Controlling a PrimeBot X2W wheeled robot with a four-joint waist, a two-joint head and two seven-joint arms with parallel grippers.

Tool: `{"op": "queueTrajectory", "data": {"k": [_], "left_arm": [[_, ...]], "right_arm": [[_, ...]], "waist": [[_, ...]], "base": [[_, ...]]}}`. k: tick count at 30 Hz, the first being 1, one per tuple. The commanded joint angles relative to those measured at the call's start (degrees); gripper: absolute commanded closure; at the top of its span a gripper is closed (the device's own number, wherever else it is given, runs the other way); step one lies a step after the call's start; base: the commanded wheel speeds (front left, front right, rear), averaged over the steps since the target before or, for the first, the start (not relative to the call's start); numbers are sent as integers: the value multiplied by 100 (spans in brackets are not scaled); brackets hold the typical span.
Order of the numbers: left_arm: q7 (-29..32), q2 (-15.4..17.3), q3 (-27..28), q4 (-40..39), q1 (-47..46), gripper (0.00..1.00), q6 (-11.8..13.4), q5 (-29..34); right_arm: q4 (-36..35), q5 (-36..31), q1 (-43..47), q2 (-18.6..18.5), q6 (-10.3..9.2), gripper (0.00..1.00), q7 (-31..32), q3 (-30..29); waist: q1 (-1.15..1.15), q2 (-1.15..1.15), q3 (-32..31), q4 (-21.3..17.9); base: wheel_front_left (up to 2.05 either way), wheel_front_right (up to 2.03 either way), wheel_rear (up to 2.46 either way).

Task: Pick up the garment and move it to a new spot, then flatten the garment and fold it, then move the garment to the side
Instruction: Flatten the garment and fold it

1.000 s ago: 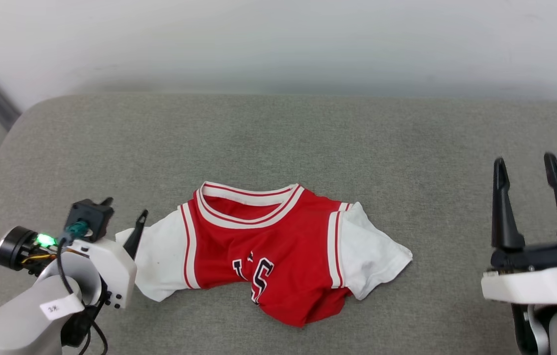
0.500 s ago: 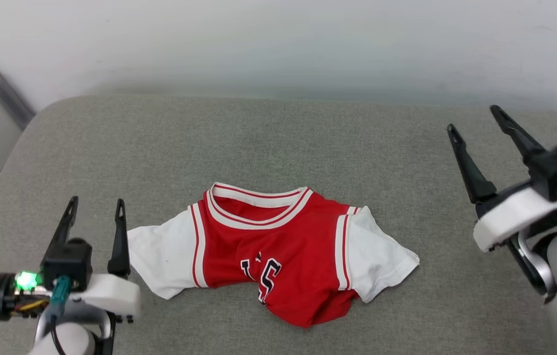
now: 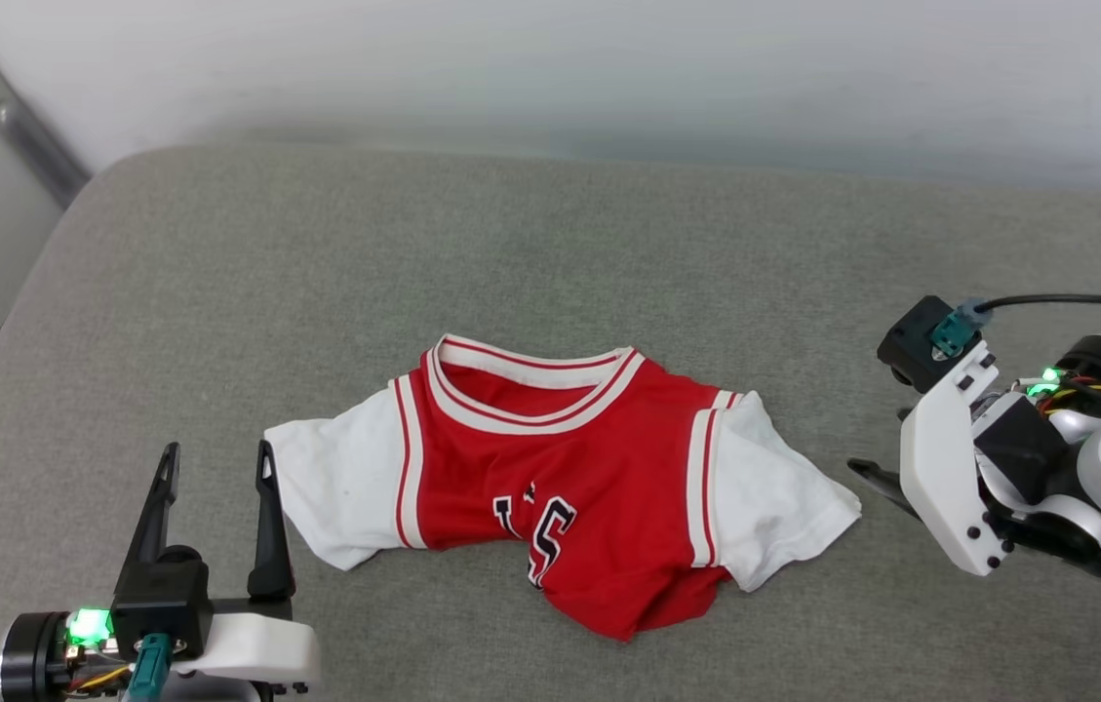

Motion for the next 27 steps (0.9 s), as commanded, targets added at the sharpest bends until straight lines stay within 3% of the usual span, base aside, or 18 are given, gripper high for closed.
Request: {"op": "queueTrajectory", "data": {"k": [1, 7, 20, 21, 22, 27], "left_arm": [[-15, -81, 77, 4, 21, 0, -78, 87], [-14, -457, 393, 31, -157, 0, -457, 418], [-14, -1061, 870, 165, -318, 0, -1047, 873], [-15, -1090, 906, 177, -299, 0, -1070, 902], [-15, -1117, 933, 194, -282, 0, -1108, 924], [-15, -1224, 1033, 272, -169, 0, -1254, 1056]], "right_arm": [[21, 122, -186, -73, -4, 0, 196, 143], [487, 495, -619, 11, -4, 0, 692, 800], [1757, 792, -747, 399, -5, 0, -2, 2341], [1773, 809, -778, 389, -5, 29, -119, 2425], [1785, 867, -824, 371, -5, 100, -240, 2473], [1680, 1154, -1215, 96, -6, 100, -1010, 2285]], "waist": [[0, 0, 98, 74], [0, 0, 442, 215], [0, 0, 842, 260], [0, 0, 830, 238], [0, 0, 805, 218], [0, 0, 576, 124]], "base": [[0, 0, 0], [0, 0, 0], [0, 0, 0], [0, 0, 0], [0, 0, 0], [0, 0, 0]]}}
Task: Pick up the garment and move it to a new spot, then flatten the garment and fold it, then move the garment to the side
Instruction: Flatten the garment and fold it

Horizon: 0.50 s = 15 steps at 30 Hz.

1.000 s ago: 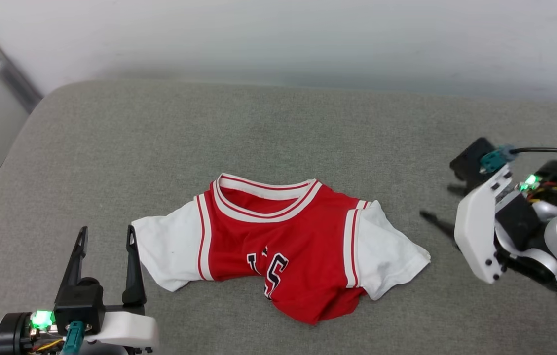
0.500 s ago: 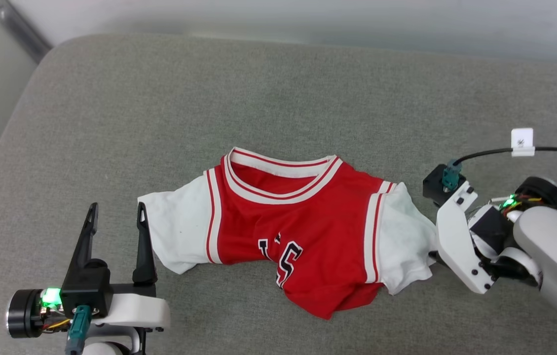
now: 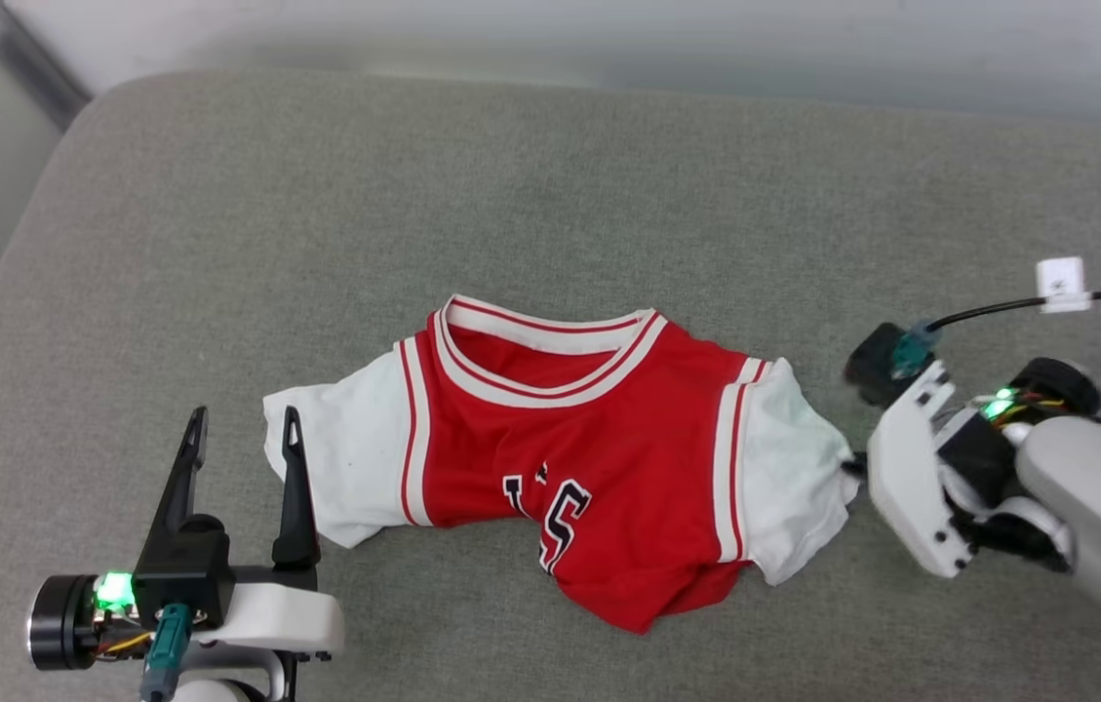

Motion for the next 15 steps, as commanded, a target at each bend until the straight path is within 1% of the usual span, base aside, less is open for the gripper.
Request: {"op": "queueTrajectory", "data": {"k": [1, 5, 9, 12, 15], "left_arm": [[-15, -44, 36, 19, 89, 0, -40, 48], [-15, -115, 133, 9, 223, 0, -85, 121], [-16, -192, 171, -20, 316, 0, -170, 171], [-15, -241, 211, -43, 341, 0, -207, 204], [-15, -292, 226, -59, 292, 0, -250, 235]], "right_arm": [[-10, 97, -115, -194, -10, 100, -180, -59], [-204, 345, -184, -543, -8, 100, -495, -227], [-149, 491, -215, -1012, -9, 100, -405, -351], [72, 707, -20, -1128, -7, 100, -153, -385], [454, 973, 175, -1160, -8, 100, -45, -502]], "waist": [[0, 0, -135, -67], [0, 0, -285, -174], [0, 0, -322, -272], [0, 0, -287, -331], [0, 0, -222, -338]], "base": [[0, 0, 0], [0, 0, 0], [0, 0, 0], [0, 0, 0], [0, 0, 0]]}}
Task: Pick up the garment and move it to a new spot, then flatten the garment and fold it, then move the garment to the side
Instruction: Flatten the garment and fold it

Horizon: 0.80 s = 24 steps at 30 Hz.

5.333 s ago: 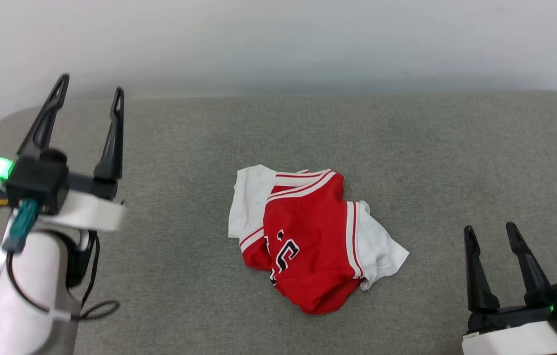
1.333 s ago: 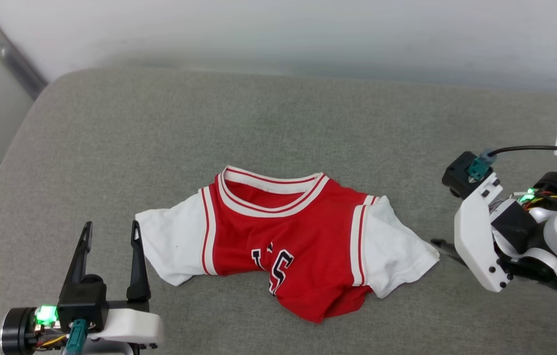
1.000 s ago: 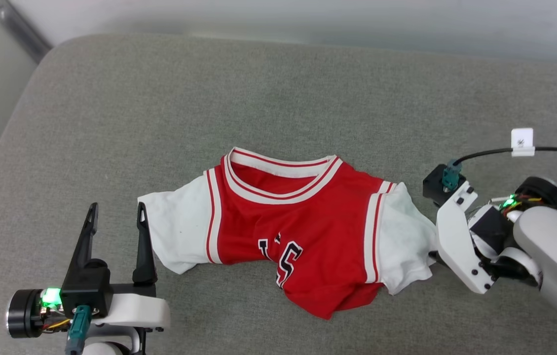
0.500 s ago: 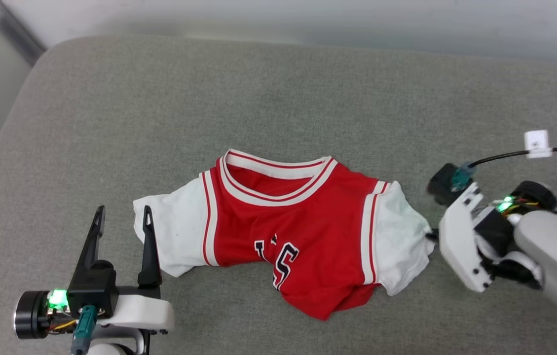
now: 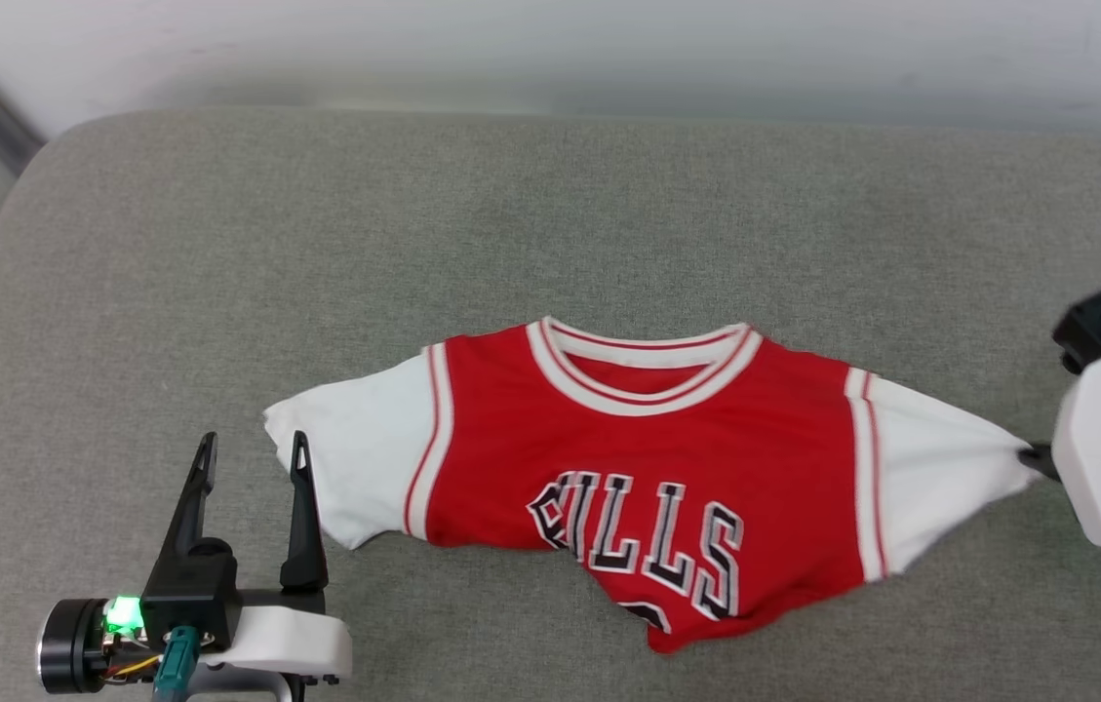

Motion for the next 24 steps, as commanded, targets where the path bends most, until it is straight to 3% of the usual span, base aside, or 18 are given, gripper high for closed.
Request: {"op": "queueTrajectory", "data": {"k": [1, 4, 5, 6, 17, 20, 24], "left_arm": [[-15, -31, 15, -22, -12, 0, -37, 36], [-15, -68, 32, -9, -40, 0, -80, 66], [-15, -73, 43, 0, -41, 0, -98, 78], [-15, -80, 58, 4, -34, 0, -109, 86], [-15, -117, 210, -80, 99, 0, -144, 159], [-15, -135, 253, -178, -1, 0, -187, 198], [-16, -135, 262, -206, -56, 0, -211, 221]], "right_arm": [[254, 78, 158, 6, -6, 100, 46, -50], [585, 202, 319, 94, -6, 100, 48, -110], [669, 226, 334, 114, -6, 85, -23, -158], [702, 216, 323, 114, -6, 0, -112, -207], [-188, 75, -480, -497, -6, 0, -303, -763], [-655, -92, -826, -630, -5, 0, 688, -876], [-790, -125, -795, -560, -5, 0, 1374, -812]], "waist": [[0, 0, 45, 2], [0, 0, 76, 17], [0, 0, 77, 21], [0, 0, 74, 18], [0, 0, 14, -106], [0, 0, 179, -140], [0, 0, 277, -135]], "base": [[0, 0, 0], [0, 0, 0], [0, 0, 0], [0, 0, 0], [0, 0, 0], [0, 0, 0], [0, 0, 0]]}}
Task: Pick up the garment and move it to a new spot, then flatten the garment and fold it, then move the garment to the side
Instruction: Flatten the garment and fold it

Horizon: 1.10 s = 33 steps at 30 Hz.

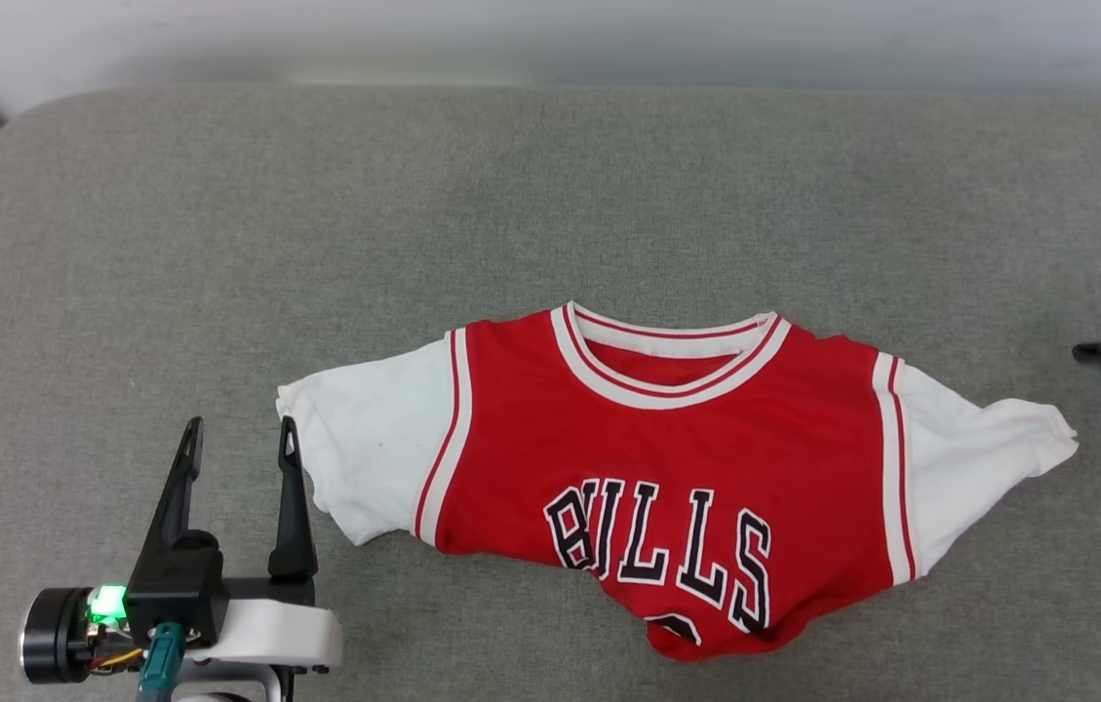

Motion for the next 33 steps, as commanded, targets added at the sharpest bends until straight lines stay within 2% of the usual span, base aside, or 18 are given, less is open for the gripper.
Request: {"op": "queueTrajectory", "data": {"k": [1, 8, 13, 19, 20, 21, 27, 33], "left_arm": [[-15, -9, 18, -23, -81, 0, -11, 40], [-16, -36, 16, -16, -267, 0, -83, 60], [-15, -18, 53, -19, -365, 0, -109, 83], [-15, 26, 115, 25, -432, 0, -147, 86], [-15, 49, 130, 43, -445, 0, -142, 97], [-15, 67, 149, 57, -473, 0, -154, 84], [-15, 338, 306, 174, -752, 0, -407, -11], [31, 897, 385, 751, -1362, 0, -875, -84]], "right_arm": [[-30, -61, 2, 59, -5, 0, 119, 16], [377, -311, 420, 455, -5, 0, 529, -70], [850, -357, 766, 855, -5, 0, 257, -247], [1085, -513, 1189, 1163, -5, 0, 56, -23], [1040, -522, 1170, 1170, -5, 72, -29, -18], [985, -491, 1141, 1163, -3, 100, -114, -29], [456, -595, 864, 767, -6, 100, -681, -1], [-5, -609, 761, 492, -5, 100, -1172, -36]], "waist": [[0, 0, 64, 10], [0, 0, 356, 108], [0, 0, 545, 165], [0, 0, 580, 167], [0, 0, 556, 152], [0, 0, 525, 138], [0, 0, 197, 34], [0, 0, -52, -61]], "base": [[0, 0, 0], [0, 0, 0], [0, 0, 0], [0, 0, 0], [0, 0, 0], [0, 0, 0], [0, 0, 0], [0, 0, 0]]}}
